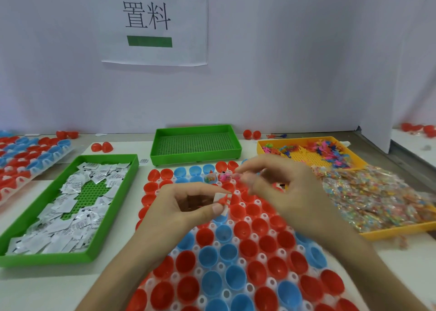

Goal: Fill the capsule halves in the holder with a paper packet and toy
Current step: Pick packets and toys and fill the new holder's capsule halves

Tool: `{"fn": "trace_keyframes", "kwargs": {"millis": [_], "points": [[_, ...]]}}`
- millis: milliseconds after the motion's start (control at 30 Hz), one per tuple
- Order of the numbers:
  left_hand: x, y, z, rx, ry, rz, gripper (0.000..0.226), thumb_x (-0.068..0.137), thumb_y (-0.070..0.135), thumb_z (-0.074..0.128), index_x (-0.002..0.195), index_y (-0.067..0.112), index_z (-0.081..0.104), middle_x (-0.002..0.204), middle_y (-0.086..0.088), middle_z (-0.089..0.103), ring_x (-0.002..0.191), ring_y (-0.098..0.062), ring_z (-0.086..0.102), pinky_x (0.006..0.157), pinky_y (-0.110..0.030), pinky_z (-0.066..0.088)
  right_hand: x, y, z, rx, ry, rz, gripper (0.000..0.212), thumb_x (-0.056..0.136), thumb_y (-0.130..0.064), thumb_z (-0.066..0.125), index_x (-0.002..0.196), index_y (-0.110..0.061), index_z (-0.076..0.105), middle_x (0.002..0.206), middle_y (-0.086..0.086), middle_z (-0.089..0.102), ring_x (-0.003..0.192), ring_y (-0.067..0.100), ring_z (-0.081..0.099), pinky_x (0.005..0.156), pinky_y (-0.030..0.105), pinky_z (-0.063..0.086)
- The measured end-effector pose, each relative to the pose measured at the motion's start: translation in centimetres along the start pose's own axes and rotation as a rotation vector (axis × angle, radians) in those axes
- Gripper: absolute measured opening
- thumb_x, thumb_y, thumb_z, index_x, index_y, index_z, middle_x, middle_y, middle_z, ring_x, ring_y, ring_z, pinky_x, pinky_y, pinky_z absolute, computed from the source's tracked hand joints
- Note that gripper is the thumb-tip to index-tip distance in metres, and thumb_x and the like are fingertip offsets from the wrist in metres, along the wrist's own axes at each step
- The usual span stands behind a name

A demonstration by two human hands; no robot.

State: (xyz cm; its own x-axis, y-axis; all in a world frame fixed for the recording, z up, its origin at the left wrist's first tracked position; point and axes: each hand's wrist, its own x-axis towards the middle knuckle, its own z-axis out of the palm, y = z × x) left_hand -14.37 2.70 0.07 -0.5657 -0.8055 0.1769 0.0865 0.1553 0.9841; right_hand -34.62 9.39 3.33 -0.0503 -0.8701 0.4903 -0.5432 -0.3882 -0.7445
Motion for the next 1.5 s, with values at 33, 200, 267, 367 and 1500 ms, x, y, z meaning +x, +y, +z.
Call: {"fn": "trace_keyframes", "kwargs": {"millis": [33, 200, 267, 367, 1500], "points": [[0.0, 0.0, 0.0, 0.007, 0.01, 0.002, 0.024, 0.069, 0.02, 0.085, 0.093, 0.023, 0.082, 0.085, -0.004, 0.077, 0.079, -0.008, 0.071, 0.07, -0.017, 0.053, 0.3, 0.7, -1.2, -0.055, 0.054, 0.019, 0.008, 0.09, -0.025, 0.07, 0.094, -0.03, 0.075, 0.089, -0.017, 0.072, 0.078, 0.008, 0.068, 0.07, 0.015, 0.052], [0.1, 0.1, -0.2, 0.018, 0.049, 0.02, 0.024, 0.071, 0.02, 0.078, 0.094, 0.026, 0.081, 0.082, -0.004, 0.076, 0.077, -0.008, 0.069, 0.07, -0.016, 0.052, 0.7, 5.9, -5.7, -0.53, -0.015, 0.428, 0.006, 0.09, -0.041, 0.069, 0.091, -0.043, 0.063, 0.089, -0.018, 0.066, 0.08, 0.001, 0.059, 0.063, 0.019, 0.045], [0.1, 0.1, -0.2, 0.022, 0.044, 0.011, 0.022, 0.073, 0.022, 0.082, 0.094, 0.026, 0.081, 0.082, -0.003, 0.076, 0.077, -0.007, 0.069, 0.071, -0.016, 0.052, 0.3, 7.4, -5.6, -0.557, -0.134, 0.544, 0.015, 0.087, -0.045, 0.071, 0.097, -0.041, 0.059, 0.094, -0.017, 0.062, 0.085, 0.002, 0.058, 0.066, 0.021, 0.045], [0.1, -0.1, -0.2, 0.025, 0.04, -0.003, 0.023, 0.074, 0.018, 0.083, 0.094, 0.027, 0.081, 0.082, -0.002, 0.076, 0.078, -0.007, 0.07, 0.071, -0.016, 0.053, 0.3, 8.0, -5.1, -0.529, -0.052, 0.523, 0.01, 0.086, -0.034, 0.076, 0.081, -0.037, 0.067, 0.085, -0.015, 0.065, 0.084, 0.004, 0.06, 0.063, 0.02, 0.044], [0.2, 0.0, 0.0, 0.033, -0.09, 0.078, 0.026, 0.069, 0.012, 0.085, 0.092, 0.021, 0.075, 0.079, -0.001, 0.066, 0.071, -0.018, 0.061, 0.067, -0.023, 0.053, -1.3, -0.1, 2.4, 0.193, 0.036, 0.106, 0.026, 0.08, -0.005, 0.082, 0.089, -0.028, 0.076, 0.079, -0.002, 0.075, 0.074, 0.013, 0.074, 0.073, 0.028, 0.06]]}}
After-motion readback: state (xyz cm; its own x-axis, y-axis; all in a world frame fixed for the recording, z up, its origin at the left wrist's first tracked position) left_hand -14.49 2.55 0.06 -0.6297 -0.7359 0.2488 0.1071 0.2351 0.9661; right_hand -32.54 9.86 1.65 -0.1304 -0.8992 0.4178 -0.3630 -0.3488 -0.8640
